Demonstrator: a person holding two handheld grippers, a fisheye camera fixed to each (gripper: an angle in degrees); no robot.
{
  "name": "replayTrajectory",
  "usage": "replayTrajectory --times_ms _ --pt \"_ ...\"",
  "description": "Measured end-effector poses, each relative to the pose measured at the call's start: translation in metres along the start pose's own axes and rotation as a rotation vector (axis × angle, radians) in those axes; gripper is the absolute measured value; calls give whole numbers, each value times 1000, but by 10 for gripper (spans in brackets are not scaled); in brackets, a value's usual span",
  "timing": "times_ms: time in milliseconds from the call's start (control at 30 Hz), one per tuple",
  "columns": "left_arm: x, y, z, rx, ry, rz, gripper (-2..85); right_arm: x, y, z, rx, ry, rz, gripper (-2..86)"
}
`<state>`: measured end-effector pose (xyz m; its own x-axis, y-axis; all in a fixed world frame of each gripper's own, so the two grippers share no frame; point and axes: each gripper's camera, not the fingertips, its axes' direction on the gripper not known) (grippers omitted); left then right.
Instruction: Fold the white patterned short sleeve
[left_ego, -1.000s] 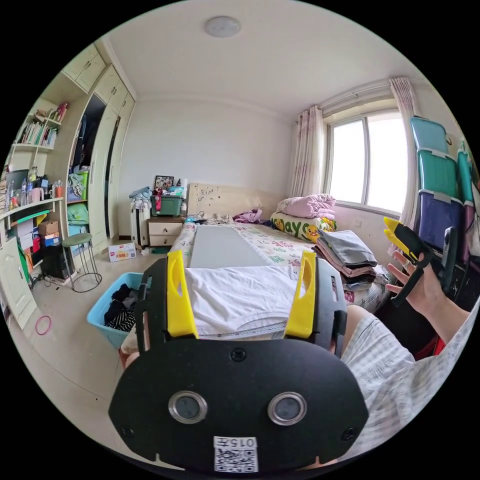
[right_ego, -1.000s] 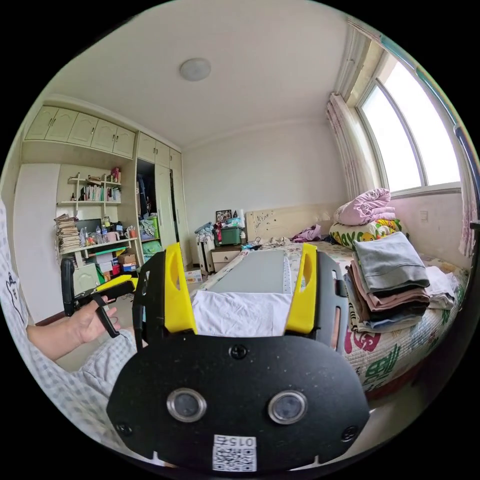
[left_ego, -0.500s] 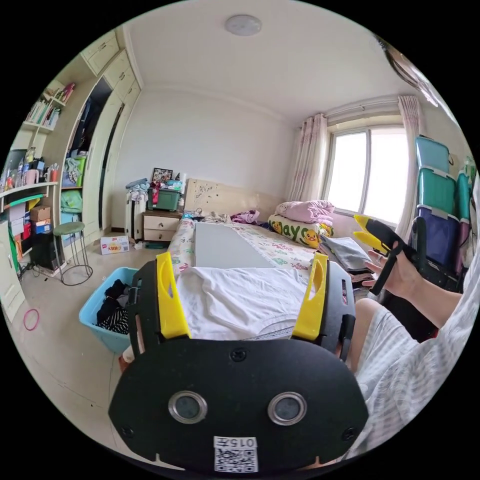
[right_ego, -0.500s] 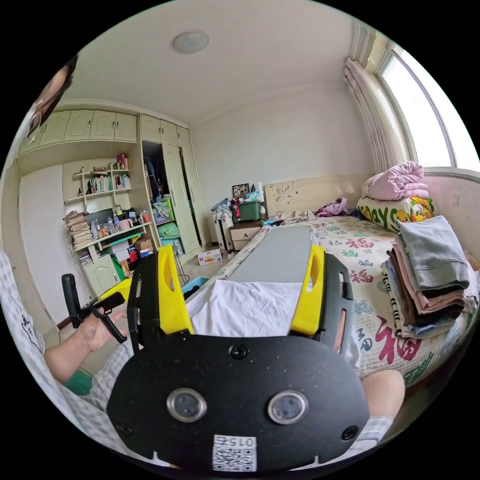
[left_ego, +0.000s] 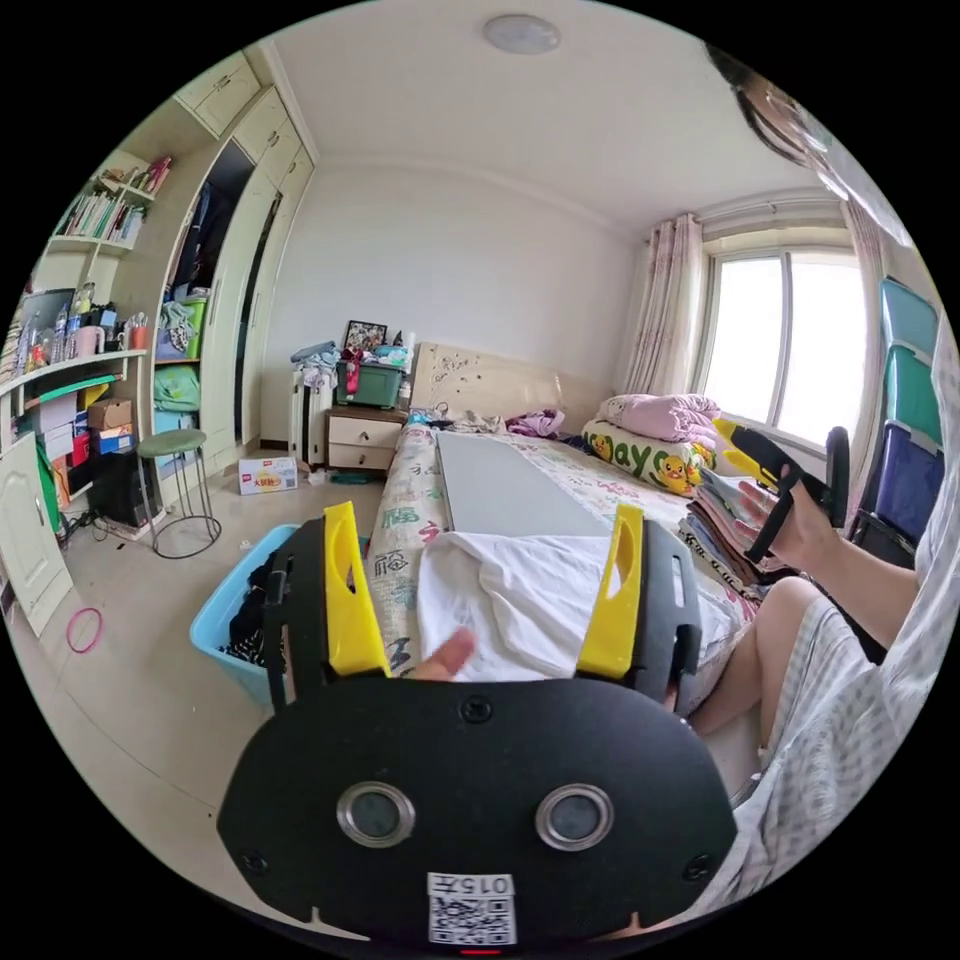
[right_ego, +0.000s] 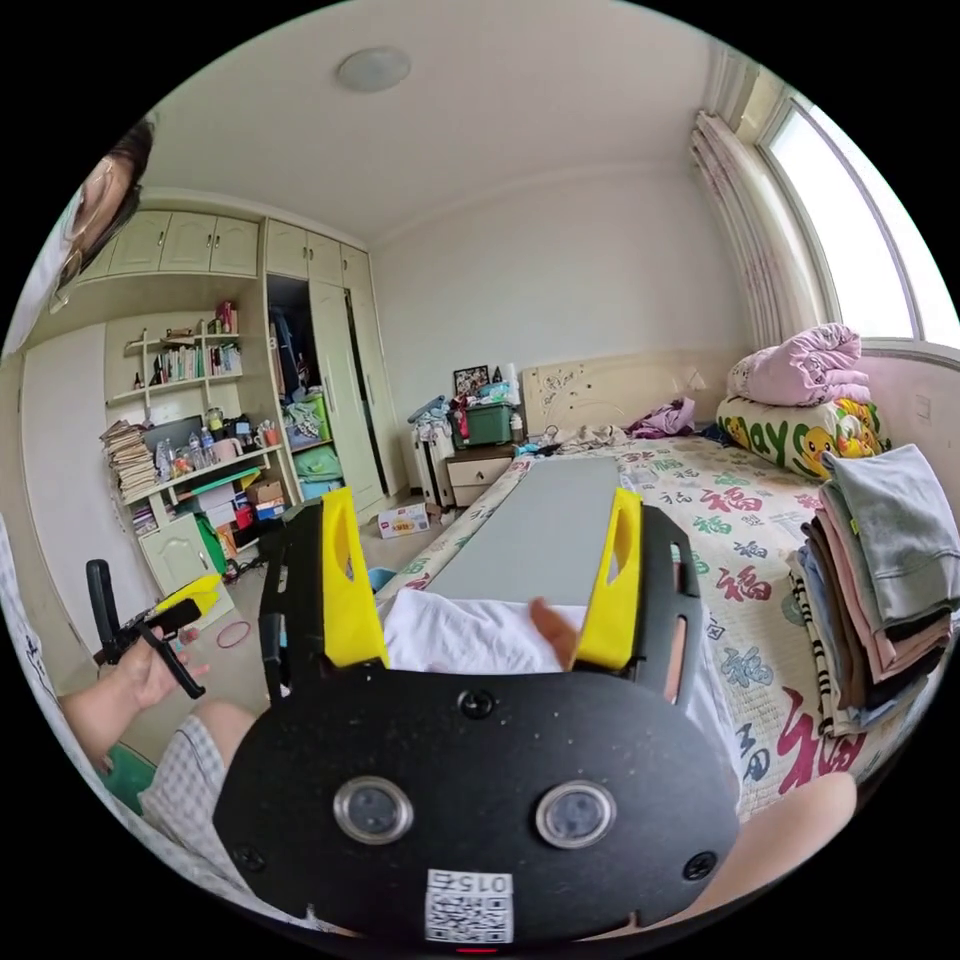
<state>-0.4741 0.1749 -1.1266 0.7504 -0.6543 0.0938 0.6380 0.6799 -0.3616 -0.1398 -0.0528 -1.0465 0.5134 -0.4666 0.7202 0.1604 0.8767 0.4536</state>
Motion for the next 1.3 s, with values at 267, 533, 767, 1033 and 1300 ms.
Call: replayTrajectory --times_ms 267,533,767,1033,1300 --pt "-91 -37 162 -321 249 -291 105 177 57 135 -460 74 254 52" --pt "-190 -47 376 -625 393 -596 83 338 146 286 -775 17 563 102" --pt "-235 -47 511 -814 288 -714 110 391 223 383 -926 -52 725 94" --pt "-268 -52 582 -916 222 -668 28 401 229 410 -860 -1 716 4" --pt "-311 -61 588 -836 194 -710 85 394 226 430 -1005 -3 675 134"
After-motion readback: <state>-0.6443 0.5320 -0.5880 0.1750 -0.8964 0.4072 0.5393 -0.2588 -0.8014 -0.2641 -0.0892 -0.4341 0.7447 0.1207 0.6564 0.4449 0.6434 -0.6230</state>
